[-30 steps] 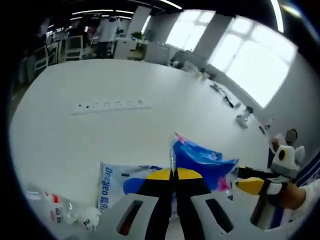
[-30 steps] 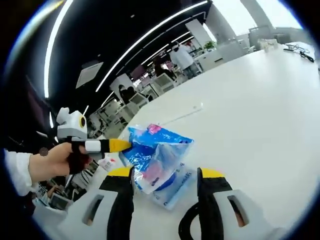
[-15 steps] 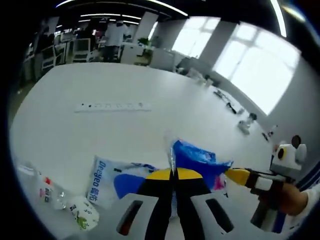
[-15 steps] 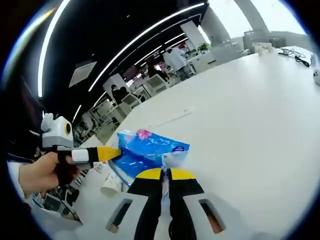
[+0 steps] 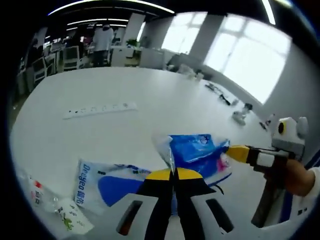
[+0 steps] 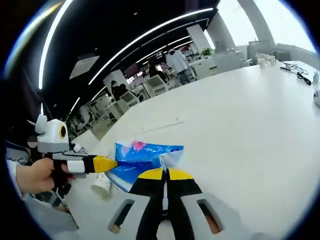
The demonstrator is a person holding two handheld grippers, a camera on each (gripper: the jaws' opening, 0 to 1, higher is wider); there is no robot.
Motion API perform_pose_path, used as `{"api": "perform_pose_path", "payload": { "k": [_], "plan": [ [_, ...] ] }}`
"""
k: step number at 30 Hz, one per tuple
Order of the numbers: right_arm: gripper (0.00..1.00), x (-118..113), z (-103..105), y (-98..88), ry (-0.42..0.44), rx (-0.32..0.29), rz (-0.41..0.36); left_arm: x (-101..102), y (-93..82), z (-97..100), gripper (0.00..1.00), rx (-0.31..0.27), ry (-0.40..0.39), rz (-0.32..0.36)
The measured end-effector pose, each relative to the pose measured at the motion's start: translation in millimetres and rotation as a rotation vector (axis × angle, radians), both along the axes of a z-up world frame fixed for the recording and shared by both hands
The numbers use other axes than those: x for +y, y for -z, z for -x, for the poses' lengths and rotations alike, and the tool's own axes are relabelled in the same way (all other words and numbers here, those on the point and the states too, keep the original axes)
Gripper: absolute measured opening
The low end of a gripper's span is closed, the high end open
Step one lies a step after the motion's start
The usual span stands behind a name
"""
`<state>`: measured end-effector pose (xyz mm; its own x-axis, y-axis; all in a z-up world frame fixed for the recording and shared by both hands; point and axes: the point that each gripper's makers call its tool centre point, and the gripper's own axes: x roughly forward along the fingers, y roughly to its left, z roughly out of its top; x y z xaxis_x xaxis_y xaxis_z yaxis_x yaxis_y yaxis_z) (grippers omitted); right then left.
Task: Arrange the tabletop items into an orderly group along one side of the table until the central work area is clear of visible clutter.
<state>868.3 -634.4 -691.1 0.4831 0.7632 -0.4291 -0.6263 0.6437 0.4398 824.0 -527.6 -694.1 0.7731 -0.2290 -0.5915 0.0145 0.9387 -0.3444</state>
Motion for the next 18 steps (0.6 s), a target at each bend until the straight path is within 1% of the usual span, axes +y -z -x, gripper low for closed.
{"api": "perform_pose_path", "payload": {
  "k": [2,3,6,7,10,12,13,14,15,16,17,18],
  "plan": [
    [0.0,-3,-1,-0.7,-0.009,-0.012,0.012,-3,2.4,-1.7,0.0,0.005,0.001,-0.004],
    [0.0,-4,-1,-1.1,-0.01,-0.017,0.016,-6,1.9,-2.8,0.0,0.001,0.01,-0.016],
    [0.0,-13,-9,-2.3,0.0,-0.024,0.019,-16,-2.9,-10.8,0.0,-0.025,0.08,-0.102],
    [0.0,-16,-12,-1.7,0.007,-0.021,0.018,-20,-4.9,-13.7,0.0,-0.035,0.091,-0.114],
    [0.0,-25,-19,-2.7,0.026,-0.02,0.016,-25,-8.2,-22.6,0.0,-0.034,0.066,-0.077],
    [0.0,-29,-22,-4.9,0.035,-0.023,0.014,-30,-8.5,-27.7,0.0,-0.033,0.075,-0.089],
    [0.0,-31,-26,-4.8,0.037,-0.028,0.017,-33,-8.4,-30.1,0.0,-0.027,0.094,-0.112],
    [0.0,-32,-28,-5.0,0.038,-0.031,0.019,-37,-8.3,-29.3,0.0,-0.016,0.133,-0.163],
    [0.0,-35,-31,-5.7,0.042,-0.037,0.022,-43,-10.2,-32.4,0.0,-0.021,0.187,-0.233],
    [0.0,-37,-33,-5.9,0.048,-0.038,0.023,-46,-11.9,-35.8,0.0,-0.027,0.204,-0.254],
    [0.0,-42,-38,-6.5,0.061,-0.042,0.022,-50,-13.9,-39.4,0.0,-0.03,0.191,-0.232],
    [0.0,-45,-41,-6.9,0.07,-0.041,0.02,-51,-14.9,-45.1,0.0,-0.027,0.166,-0.195]
  ]
}}
